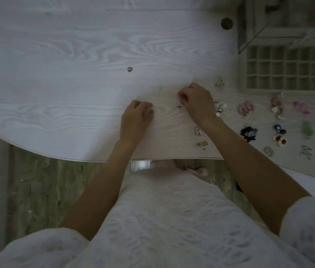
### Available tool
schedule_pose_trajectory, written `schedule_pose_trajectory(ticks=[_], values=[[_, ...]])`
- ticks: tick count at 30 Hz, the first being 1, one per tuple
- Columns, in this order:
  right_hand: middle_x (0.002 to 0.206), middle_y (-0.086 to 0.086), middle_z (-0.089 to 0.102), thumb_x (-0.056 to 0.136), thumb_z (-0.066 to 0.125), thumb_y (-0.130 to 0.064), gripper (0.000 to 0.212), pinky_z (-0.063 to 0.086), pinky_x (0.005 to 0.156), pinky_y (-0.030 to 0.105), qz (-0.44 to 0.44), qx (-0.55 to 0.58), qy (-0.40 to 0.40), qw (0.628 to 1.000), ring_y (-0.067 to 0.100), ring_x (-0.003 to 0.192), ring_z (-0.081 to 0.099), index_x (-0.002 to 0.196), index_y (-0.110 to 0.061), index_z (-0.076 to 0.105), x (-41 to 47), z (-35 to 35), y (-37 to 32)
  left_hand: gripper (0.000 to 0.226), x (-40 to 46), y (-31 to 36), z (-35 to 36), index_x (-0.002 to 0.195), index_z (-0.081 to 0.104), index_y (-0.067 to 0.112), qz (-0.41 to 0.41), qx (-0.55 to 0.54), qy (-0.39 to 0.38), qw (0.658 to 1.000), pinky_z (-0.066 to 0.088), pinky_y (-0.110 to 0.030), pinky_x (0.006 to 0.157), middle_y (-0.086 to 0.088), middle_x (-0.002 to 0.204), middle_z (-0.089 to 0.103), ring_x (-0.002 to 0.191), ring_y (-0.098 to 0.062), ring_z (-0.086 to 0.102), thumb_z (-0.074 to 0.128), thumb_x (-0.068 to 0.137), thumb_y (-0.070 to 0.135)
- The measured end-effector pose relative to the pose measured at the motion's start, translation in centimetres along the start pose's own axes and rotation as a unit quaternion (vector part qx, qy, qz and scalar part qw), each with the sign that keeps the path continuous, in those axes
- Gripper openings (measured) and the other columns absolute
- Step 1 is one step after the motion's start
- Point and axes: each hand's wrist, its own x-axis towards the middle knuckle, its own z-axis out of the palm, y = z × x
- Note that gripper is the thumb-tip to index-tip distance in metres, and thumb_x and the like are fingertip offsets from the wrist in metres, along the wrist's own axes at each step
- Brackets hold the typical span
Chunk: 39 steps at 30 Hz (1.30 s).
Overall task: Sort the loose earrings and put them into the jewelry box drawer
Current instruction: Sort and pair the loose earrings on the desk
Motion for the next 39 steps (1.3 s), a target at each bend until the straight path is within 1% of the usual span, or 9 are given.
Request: schedule_pose_trajectory(ticks=[7, 14, 19, 23, 25, 28, 31, 36, 39], values=[[0.091, 0.018, 0.063, 0.089, 0.052, -0.009, 0.017, 0.037, 0.066, 0.031, -0.006, -0.038, -0.007, 0.999, 0.033, 0.079, 0.058, 0.092, -0.003, 0.068, -0.2, 0.0, 0.0, 0.011, 1.1, -0.2, -0.2, 0.09, 0.069, 0.012, 0.038, -0.004, -0.018, 0.999, 0.041, -0.015, 0.07, -0.002, 0.089, 0.065, 0.071, -0.006, 0.054, 0.069, 0.079, 0.011], [0.079, 0.021, 0.064, 0.088, 0.052, -0.006, 0.018, 0.043, 0.06, 0.035, -0.05, -0.042, 0.021, 0.998, 0.035, 0.068, 0.059, 0.084, 0.003, 0.066, -0.6, 0.1, 0.2, 0.008, 1.1, -0.5, -0.2, 0.087, 0.071, 0.013, 0.049, -0.005, -0.015, 0.999, 0.047, -0.021, 0.069, -0.004, 0.084, 0.067, 0.069, -0.013, 0.06, 0.07, 0.079, 0.013], [0.078, 0.02, 0.064, 0.086, 0.055, -0.004, 0.013, 0.045, 0.058, 0.035, -0.064, -0.027, 0.041, 0.997, 0.034, 0.067, 0.06, 0.082, 0.002, 0.065, -0.8, 0.1, 0.3, 0.019, 2.2, -0.4, -0.8, 0.096, 0.069, 0.014, 0.035, -0.017, -0.019, 0.999, 0.053, -0.032, 0.075, -0.003, 0.088, 0.067, 0.076, -0.016, 0.063, 0.071, 0.079, 0.022], [0.082, 0.021, 0.062, 0.088, 0.052, -0.003, 0.013, 0.046, 0.059, 0.039, -0.064, -0.028, 0.047, 0.996, 0.035, 0.068, 0.059, 0.085, 0.003, 0.063, -0.6, 0.3, 0.5, 0.028, 6.1, -1.0, -2.5, 0.111, 0.062, 0.012, -0.025, -0.025, 0.08, 0.996, 0.049, -0.028, 0.078, -0.008, 0.101, 0.064, 0.078, -0.015, 0.062, 0.063, 0.085, 0.023], [0.084, 0.021, 0.061, 0.089, 0.05, -0.003, 0.013, 0.046, 0.059, 0.04, -0.062, -0.023, 0.054, 0.996, 0.035, 0.068, 0.057, 0.086, 0.003, 0.061, -0.5, 0.5, 0.5, 0.035, 8.3, -1.4, -2.9, 0.12, 0.056, 0.01, -0.073, -0.003, 0.089, 0.993, 0.042, -0.028, 0.083, -0.011, 0.113, 0.057, 0.085, -0.018, 0.058, 0.06, 0.086, 0.02], [0.083, 0.018, 0.06, 0.087, 0.052, 0.001, 0.008, 0.043, 0.058, 0.037, -0.067, -0.019, 0.053, 0.996, 0.034, 0.069, 0.055, 0.086, 0.001, 0.059, -0.5, 0.9, 0.6, 0.024, 10.1, -1.8, -2.6, 0.108, 0.062, 0.009, -0.093, 0.012, 0.074, 0.993, 0.038, -0.026, 0.082, -0.012, 0.11, 0.056, 0.092, -0.025, 0.058, 0.058, 0.085, 0.016], [0.083, 0.018, 0.06, 0.086, 0.052, 0.002, 0.007, 0.042, 0.06, 0.034, -0.052, 0.003, 0.058, 0.997, 0.032, 0.069, 0.055, 0.085, 0.0, 0.059, -0.7, 0.9, 0.7, 0.013, 10.9, -1.6, -2.2, 0.094, 0.066, 0.01, -0.062, 0.002, 0.068, 0.996, 0.036, -0.019, 0.074, -0.011, 0.098, 0.06, 0.084, -0.024, 0.06, 0.059, 0.084, 0.01], [0.09, 0.019, 0.06, 0.085, 0.054, 0.0, 0.008, 0.044, 0.069, 0.033, 0.021, 0.104, 0.092, 0.99, 0.028, 0.076, 0.057, 0.084, 0.002, 0.062, -1.0, -0.1, 1.2, 0.015, 11.5, 0.3, -0.8, 0.1, 0.064, 0.011, 0.005, 0.023, -0.024, 0.999, 0.041, -0.025, 0.077, -0.012, 0.1, 0.061, 0.086, -0.024, 0.06, 0.056, 0.087, 0.009], [0.09, 0.017, 0.061, 0.085, 0.059, 0.0, 0.007, 0.05, 0.074, 0.032, 0.059, 0.127, 0.109, 0.984, 0.024, 0.078, 0.058, 0.087, 0.001, 0.065, -1.6, -0.8, 2.1, 0.015, 11.9, 2.1, 0.3, 0.1, 0.064, 0.012, 0.044, 0.029, -0.086, 0.995, 0.038, -0.022, 0.076, -0.011, 0.099, 0.063, 0.086, -0.022, 0.06, 0.059, 0.086, 0.012]])
